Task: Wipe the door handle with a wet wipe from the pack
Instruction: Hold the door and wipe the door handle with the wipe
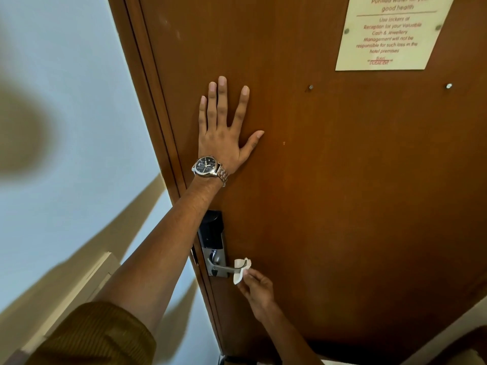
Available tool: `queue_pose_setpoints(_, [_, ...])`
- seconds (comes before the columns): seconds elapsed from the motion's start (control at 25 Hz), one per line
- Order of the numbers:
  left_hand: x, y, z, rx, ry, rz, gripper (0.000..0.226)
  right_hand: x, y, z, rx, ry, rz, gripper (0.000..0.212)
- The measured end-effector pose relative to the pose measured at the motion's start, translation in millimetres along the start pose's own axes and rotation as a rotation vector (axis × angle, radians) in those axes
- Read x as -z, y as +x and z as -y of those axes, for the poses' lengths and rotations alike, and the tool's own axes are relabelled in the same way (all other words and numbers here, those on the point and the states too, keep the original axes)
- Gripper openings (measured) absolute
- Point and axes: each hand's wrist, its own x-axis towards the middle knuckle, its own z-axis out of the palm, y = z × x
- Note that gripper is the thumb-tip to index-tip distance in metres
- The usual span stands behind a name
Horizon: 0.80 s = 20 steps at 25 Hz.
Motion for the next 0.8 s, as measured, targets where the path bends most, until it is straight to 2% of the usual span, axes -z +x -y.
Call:
queue_pose_setpoints(0.12, [3,3,-3,-0.002,-0.004,0.006,0.082,-15,-8,-19,-0.09,0.171,0.066,0.021])
queue_pose_setpoints(0.28, [5,2,-3,-0.011,0.005,0.012,0.082,-63,-5,-37,-0.117,0.343,0.068,0.025])
queue_pose_setpoints(0.4, [4,2,0,-0.015,0.005,0.005,0.082,-74,-7,-41,-0.12,0.394,0.058,0.028])
queue_pose_setpoints(0.52, [2,4,-1,-0.017,-0.001,-0.011,0.082,-49,-9,-32,-0.073,0.371,-0.048,0.018])
queue_pose_setpoints(0.64, [0,4,0,-0.013,-0.008,-0.026,0.081,-26,-2,-18,0.093,0.256,-0.242,0.017])
queue_pose_setpoints(0.68, [-1,2,1,-0.012,-0.009,-0.024,0.082,-23,1,-12,0.19,0.151,-0.29,0.019])
queue_pose_setpoints(0.8, [-2,0,2,-0.001,-0.012,-0.026,0.082,-19,4,5,0.585,-0.517,-0.303,0.02])
